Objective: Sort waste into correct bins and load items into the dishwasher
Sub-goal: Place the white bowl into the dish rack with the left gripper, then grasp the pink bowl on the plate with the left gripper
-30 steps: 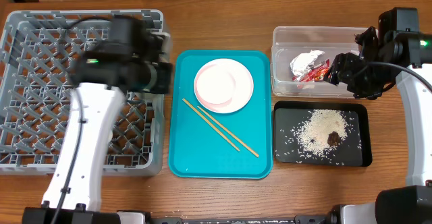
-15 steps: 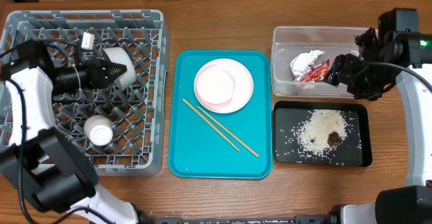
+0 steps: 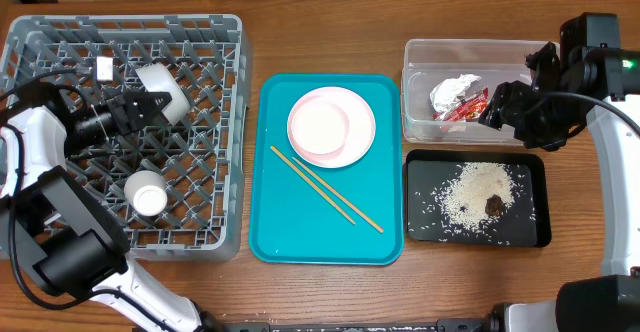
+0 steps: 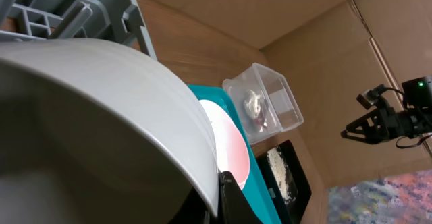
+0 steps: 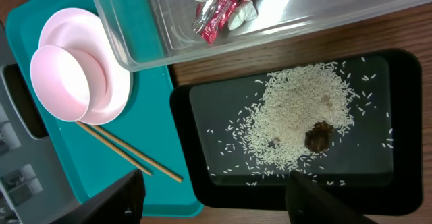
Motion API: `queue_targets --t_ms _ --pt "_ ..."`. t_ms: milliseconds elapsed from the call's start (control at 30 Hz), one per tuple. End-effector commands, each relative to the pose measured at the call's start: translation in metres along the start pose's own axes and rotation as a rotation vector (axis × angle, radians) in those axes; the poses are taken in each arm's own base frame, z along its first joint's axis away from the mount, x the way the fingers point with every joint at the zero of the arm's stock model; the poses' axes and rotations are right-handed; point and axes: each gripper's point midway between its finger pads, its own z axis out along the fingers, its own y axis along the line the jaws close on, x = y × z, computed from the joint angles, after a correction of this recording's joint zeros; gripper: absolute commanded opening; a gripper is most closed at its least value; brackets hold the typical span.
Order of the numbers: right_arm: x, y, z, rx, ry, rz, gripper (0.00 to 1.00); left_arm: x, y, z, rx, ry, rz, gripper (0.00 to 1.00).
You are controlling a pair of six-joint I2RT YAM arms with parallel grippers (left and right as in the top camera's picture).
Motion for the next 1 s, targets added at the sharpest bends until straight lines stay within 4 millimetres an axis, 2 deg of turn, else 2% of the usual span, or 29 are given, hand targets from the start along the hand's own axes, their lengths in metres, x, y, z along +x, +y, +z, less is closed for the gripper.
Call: queue_targets --t_ms 0,100,167,333,367,400,500,633,667,767,800,833,867,900,967 --pt "-0.002 0.000 -0.004 0.004 -0.017 -0.007 0.68 0.007 0.019 -0.018 -0.056 0.000 -0.052 0.04" --pt "-0.003 0.000 -0.004 0.004 -0.017 -0.007 0.68 0.029 0.038 -0.034 -0.180 0.080 -0.124 0.05" --pt "-0.002 0.000 -0.004 0.004 -0.017 -0.007 0.68 0.031 0.040 -0.041 -0.192 0.071 -0.190 0.14" --pt "-0.001 0.000 -0.004 0.005 -0.013 -0.006 0.68 0.044 0.035 -0.052 -0.209 0.094 -0.328 0.75" --pt "-0.001 0.000 -0.004 0.005 -0.012 -0.006 0.68 0.047 0.033 -0.054 -0.214 0.106 -0.346 0.91" --pt "-0.001 0.000 -0.004 0.006 -0.010 -0.005 0.68 0.046 0.028 -0.055 -0.210 0.109 -0.359 1.00" --pt "0.002 -0.001 -0.004 0.008 0.000 -0.002 0.68 0.039 0.010 -0.062 -0.235 0.128 -0.352 1.00" --pt "0.005 -0.002 -0.004 0.011 0.013 0.001 0.68 0.032 -0.017 -0.069 -0.353 0.171 -0.370 1.00" --pt "0.006 -0.002 -0.004 0.011 0.017 0.002 0.68 0.028 -0.034 -0.064 -0.372 0.179 -0.331 1.00" --pt "0.006 -0.003 -0.004 0.017 0.016 0.003 0.68 0.024 -0.068 -0.041 -0.377 0.220 -0.214 1.00" --pt "0.005 -0.007 -0.004 0.042 0.012 0.003 0.68 0.025 -0.081 -0.023 -0.403 0.262 -0.153 1.00" --pt "0.005 -0.012 -0.005 0.072 0.010 0.004 0.69 0.026 -0.086 -0.010 -0.432 0.295 -0.116 1.00" --pt "0.005 -0.021 -0.005 0.120 0.006 0.018 0.69 0.033 -0.091 0.017 -0.505 0.369 -0.045 1.00" --pt "0.005 -0.025 -0.006 0.145 0.002 0.033 0.69 0.037 -0.093 0.030 -0.532 0.405 -0.013 1.00" --pt "0.003 -0.034 -0.008 0.197 -0.015 0.072 0.78 0.057 -0.106 0.078 -0.572 0.520 0.118 1.00"
